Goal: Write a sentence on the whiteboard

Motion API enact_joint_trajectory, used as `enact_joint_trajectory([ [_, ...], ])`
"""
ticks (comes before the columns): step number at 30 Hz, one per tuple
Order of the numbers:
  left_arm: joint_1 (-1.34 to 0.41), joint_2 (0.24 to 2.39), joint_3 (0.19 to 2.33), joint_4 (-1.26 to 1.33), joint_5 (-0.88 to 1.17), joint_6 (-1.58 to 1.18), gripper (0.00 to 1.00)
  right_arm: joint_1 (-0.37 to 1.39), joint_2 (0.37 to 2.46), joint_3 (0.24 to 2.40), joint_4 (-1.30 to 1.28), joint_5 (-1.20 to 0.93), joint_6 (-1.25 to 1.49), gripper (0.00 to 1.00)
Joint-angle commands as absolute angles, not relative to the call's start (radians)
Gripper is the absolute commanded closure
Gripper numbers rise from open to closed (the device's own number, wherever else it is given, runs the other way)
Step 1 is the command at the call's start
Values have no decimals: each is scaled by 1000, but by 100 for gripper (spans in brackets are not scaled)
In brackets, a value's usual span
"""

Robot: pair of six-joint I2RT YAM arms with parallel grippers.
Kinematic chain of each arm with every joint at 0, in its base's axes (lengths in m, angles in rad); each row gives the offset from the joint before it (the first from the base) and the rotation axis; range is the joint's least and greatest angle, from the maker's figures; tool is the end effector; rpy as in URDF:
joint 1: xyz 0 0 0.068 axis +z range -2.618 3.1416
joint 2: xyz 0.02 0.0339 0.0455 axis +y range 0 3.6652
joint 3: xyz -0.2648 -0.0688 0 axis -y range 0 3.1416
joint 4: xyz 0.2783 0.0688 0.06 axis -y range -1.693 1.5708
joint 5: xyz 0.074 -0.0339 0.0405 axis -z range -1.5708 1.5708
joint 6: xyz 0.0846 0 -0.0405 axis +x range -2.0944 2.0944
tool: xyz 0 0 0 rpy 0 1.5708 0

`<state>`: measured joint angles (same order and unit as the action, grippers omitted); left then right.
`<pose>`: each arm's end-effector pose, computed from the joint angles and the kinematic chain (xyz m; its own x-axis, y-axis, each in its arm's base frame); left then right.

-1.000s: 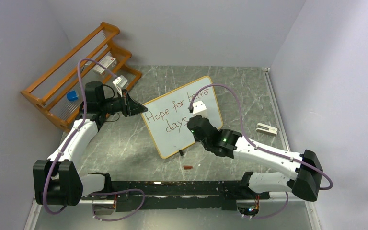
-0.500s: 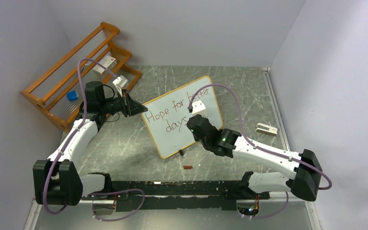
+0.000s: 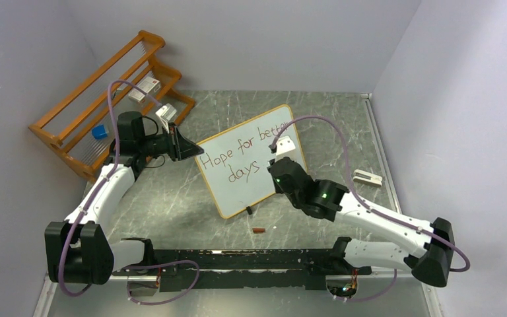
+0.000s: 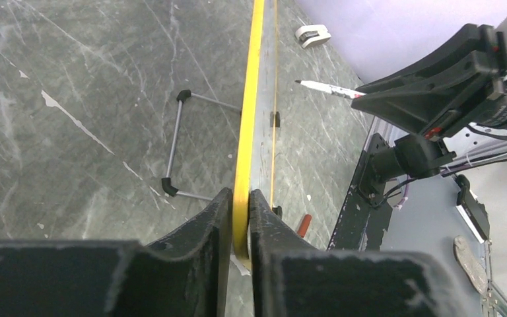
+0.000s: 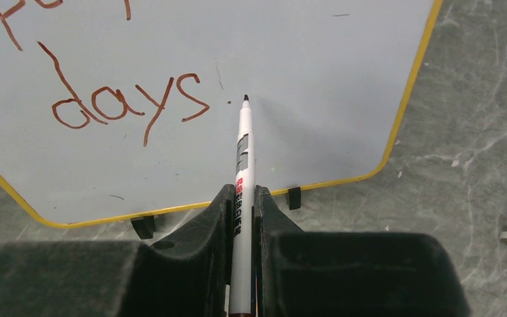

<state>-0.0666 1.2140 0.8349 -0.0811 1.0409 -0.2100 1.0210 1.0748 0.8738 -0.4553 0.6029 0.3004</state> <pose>0.3073 -0.0937 0.2625 -0.6012 -0.0655 -0.7964 0.6950 0.4491 -0.5616 0.1937 0.2243 0.2619 -0.4429 -0.2563 -0.8592 -0.3523 0.9309 -0.0961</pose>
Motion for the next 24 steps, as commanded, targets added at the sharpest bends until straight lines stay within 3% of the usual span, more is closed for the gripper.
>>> enact_joint_trajectory([
  [1, -84, 1228, 834, -170, 943, -165, 76, 1014, 1006, 869, -484, 647, 279, 100],
  [8, -84, 1156, 907, -227, 908, -185, 47, 1015, 943, 877, -513, 714, 265, 100],
  [15, -84, 1032, 964, -370, 761, -151, 29, 1014, 850, 862, -509, 749, 237, 100],
  [24, -209, 873, 970, -543, 566, -115, 24, 1015, 770, 857, -543, 786, 253, 100],
])
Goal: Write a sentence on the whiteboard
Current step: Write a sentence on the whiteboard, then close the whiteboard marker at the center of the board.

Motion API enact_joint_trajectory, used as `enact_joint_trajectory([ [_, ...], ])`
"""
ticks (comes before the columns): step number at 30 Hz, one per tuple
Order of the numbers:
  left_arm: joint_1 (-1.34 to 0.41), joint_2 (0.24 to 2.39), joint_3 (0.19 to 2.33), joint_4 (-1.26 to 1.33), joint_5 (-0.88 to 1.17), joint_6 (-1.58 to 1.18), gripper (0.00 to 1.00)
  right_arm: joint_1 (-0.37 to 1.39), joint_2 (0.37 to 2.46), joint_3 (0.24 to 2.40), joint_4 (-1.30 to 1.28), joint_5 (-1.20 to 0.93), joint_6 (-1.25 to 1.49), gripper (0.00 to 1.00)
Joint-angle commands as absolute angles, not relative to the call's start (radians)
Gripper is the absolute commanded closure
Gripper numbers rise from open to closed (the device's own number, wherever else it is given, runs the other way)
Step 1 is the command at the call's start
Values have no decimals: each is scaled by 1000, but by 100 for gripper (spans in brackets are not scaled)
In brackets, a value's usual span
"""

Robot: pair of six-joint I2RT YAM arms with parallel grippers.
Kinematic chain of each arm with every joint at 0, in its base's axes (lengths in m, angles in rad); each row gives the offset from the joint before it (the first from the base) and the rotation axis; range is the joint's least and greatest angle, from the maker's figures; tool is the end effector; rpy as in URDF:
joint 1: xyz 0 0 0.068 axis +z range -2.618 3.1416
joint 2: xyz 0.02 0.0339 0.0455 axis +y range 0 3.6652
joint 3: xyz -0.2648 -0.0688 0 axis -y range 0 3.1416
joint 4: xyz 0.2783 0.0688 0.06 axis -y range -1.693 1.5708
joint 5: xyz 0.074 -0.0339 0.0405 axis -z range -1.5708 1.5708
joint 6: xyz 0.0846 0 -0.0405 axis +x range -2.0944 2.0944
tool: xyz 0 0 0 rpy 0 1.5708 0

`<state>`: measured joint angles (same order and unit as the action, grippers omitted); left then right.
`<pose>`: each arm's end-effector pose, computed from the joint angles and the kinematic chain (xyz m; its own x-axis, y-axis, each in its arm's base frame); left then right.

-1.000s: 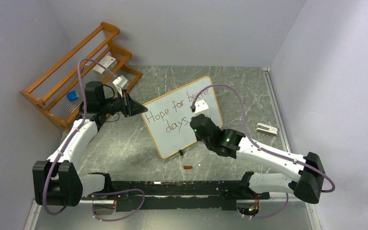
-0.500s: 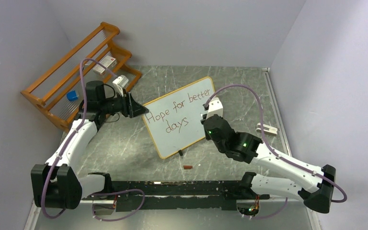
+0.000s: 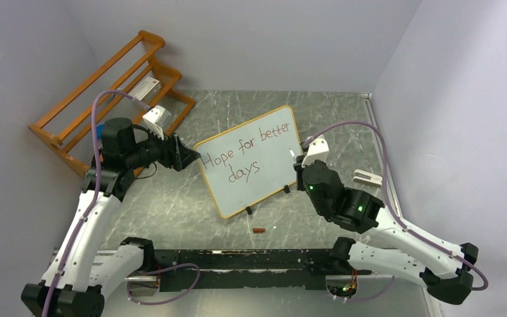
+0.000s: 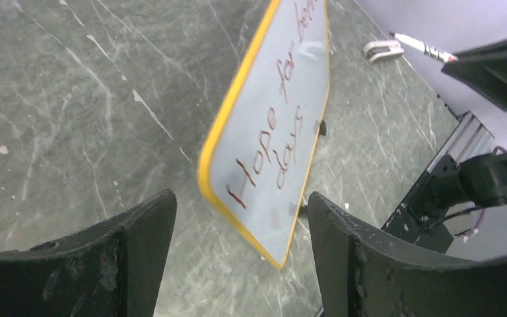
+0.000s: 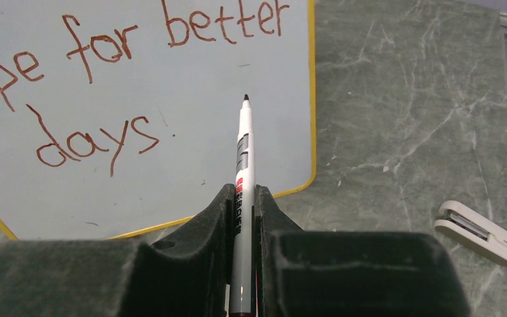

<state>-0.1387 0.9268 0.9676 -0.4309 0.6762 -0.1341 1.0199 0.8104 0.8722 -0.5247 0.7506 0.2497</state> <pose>0.2562 -0.0892 0.3433 -0.4643 -0.0405 -0.8847 0.6246 0.6933 -0.3595 0.1712 0.1684 0.3218 -0.3015 -0.1456 -0.9423 -0.2365 0.9688 -0.0740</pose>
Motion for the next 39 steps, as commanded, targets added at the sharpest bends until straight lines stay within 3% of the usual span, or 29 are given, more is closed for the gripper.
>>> enact_joint_trajectory([
  [1, -235, 858, 959, -544, 554, -123, 24, 1015, 766, 857, -550, 787, 255, 100],
  [13, -742, 856, 886, -499, 239, -230, 20, 1015, 692, 858, -613, 834, 293, 100],
  [22, -1142, 1101, 913, -447, -26, -155, 23, 1015, 613, 821, -575, 876, 289, 100],
  [29, -1247, 1391, 1011, -473, -31, -31, 29, 1014, 566, 810, -583, 890, 305, 100],
  [39, -1298, 1646, 1106, -463, 37, 79, 38, 1015, 495, 793, -563, 906, 302, 100],
])
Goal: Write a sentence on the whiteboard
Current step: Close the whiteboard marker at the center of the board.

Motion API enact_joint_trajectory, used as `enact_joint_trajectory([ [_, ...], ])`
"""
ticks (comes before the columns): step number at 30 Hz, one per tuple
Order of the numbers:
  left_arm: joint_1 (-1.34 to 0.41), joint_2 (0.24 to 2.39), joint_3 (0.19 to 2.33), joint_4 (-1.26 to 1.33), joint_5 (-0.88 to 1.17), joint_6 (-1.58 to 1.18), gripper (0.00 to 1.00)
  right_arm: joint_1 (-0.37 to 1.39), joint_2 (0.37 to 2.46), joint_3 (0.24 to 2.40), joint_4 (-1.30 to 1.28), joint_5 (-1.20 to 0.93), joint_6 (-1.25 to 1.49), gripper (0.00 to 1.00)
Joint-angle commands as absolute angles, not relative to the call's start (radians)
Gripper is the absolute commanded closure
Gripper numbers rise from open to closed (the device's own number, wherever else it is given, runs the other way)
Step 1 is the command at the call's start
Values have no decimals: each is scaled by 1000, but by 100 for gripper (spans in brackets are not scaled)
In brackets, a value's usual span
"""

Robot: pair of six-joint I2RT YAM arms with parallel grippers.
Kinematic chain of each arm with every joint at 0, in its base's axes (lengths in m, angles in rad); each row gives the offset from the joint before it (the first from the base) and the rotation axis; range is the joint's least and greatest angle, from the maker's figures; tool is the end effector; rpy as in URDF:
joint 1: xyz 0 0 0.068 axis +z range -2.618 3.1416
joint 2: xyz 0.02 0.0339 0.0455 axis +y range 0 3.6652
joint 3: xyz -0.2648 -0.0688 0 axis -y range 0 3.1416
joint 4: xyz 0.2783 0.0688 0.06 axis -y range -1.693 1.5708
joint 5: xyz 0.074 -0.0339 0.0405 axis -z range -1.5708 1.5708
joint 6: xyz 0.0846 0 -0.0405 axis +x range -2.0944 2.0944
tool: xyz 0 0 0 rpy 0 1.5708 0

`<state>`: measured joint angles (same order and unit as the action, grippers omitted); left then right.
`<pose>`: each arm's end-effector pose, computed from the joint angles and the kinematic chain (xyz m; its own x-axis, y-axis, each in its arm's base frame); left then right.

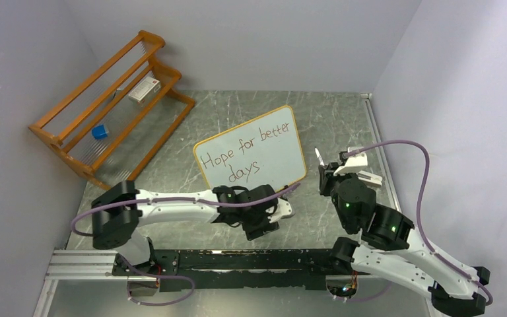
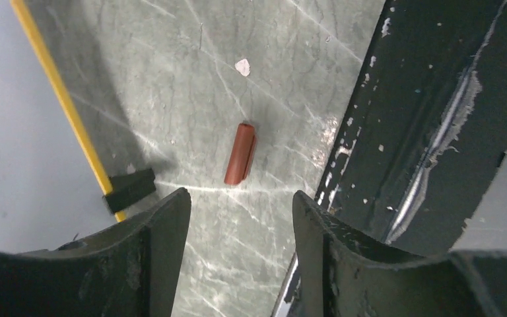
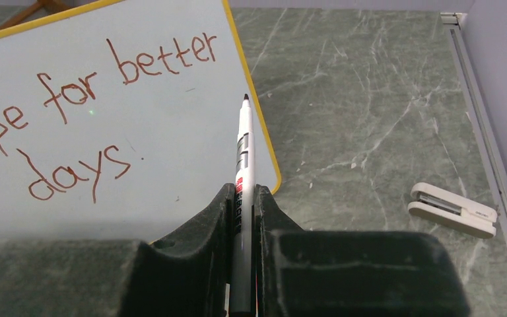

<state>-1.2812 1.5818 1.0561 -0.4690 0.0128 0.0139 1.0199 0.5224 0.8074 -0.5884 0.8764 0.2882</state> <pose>0.1075 -0.3646 0.1575 -0.2261 0.8075 -0.5448 0.9635 0.2677 -0.0032 0.1407 0.1049 0.3432 -0.1958 0.0287 -0.9802 -0.1103 0.9926 0.0511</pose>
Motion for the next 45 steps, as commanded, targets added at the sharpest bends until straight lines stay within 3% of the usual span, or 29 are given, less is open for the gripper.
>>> enact_joint_trajectory([
  [1, -1303, 1664, 1114, -466, 29, 84, 40, 1015, 493, 792, -565, 906, 306, 100],
  [4, -1305, 1720, 1134, -480, 31, 108, 48, 1014, 492, 790, -565, 907, 307, 100],
  [24, -1280, 1943, 1205, -605, 136, 190, 67, 1014, 482, 788, -567, 930, 311, 100],
  [35, -1263, 1929, 1198, -655, 152, 201, 63, 1014, 482, 788, -566, 927, 314, 100],
  [45, -1259, 1919, 1173, -662, 143, 192, 70, 1014, 486, 787, -566, 925, 314, 100],
])
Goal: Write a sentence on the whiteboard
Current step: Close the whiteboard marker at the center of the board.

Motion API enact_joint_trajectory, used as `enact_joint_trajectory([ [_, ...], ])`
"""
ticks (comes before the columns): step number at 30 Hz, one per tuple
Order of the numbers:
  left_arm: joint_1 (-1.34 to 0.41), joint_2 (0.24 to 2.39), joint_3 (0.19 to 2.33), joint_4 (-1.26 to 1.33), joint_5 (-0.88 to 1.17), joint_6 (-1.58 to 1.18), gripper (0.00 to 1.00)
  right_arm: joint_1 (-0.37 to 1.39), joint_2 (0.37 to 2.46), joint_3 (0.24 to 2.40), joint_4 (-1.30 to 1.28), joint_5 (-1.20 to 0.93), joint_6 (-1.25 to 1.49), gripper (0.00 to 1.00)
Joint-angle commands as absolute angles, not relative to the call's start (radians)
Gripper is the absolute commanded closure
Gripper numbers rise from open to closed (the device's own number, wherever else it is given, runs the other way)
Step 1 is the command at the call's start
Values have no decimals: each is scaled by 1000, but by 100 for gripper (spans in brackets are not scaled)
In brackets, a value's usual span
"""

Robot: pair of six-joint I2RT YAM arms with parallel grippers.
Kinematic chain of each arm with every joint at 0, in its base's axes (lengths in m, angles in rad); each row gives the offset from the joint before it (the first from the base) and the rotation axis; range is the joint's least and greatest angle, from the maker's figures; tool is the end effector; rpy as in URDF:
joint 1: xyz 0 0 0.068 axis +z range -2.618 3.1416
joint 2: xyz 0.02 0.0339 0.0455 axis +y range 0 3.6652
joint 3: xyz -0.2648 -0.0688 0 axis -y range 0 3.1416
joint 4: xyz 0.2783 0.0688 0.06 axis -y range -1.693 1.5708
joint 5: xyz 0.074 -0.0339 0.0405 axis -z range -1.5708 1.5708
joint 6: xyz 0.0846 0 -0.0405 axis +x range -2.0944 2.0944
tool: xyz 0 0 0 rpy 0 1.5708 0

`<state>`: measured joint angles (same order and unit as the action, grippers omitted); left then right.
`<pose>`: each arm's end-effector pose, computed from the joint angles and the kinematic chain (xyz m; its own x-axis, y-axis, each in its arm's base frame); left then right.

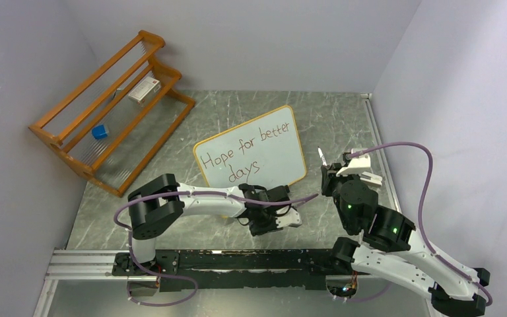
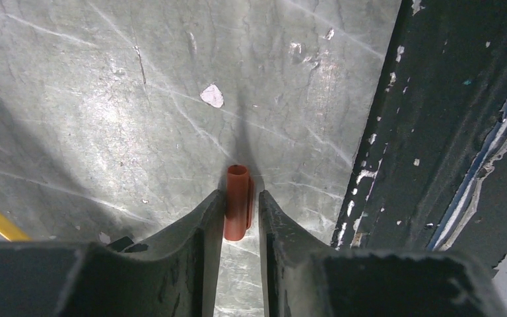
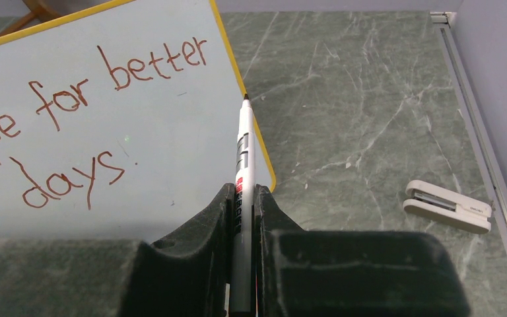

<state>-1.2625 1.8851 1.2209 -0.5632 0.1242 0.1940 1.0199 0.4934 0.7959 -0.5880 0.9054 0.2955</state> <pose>0.1148 -0.3950 0.0923 -0.0956 0.9308 -0.3529 0.9953 0.0835 -0.0496 0.1382 0.0978 0.3435 -0.1792 0.0518 -0.9825 -0.0823 0.9943 0.0675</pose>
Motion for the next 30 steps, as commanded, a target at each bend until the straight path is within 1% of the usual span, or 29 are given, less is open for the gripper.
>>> enact_joint_trajectory([
  [1, -1258, 1917, 1169, -664, 143, 192, 72, 1015, 486, 787, -566, 925, 314, 100],
  [10, -1259, 1847, 1139, -633, 149, 193, 88, 1014, 487, 787, -564, 925, 312, 100],
  [17, -1258, 1757, 1136, -631, 89, 185, 94, 1014, 497, 788, -560, 911, 308, 100],
  [24, -1257, 1635, 1114, -617, 2, 186, 95, 1015, 508, 789, -556, 894, 304, 100],
  [30, -1258, 1477, 1099, -613, -136, 210, 95, 1014, 515, 790, -540, 834, 299, 100],
])
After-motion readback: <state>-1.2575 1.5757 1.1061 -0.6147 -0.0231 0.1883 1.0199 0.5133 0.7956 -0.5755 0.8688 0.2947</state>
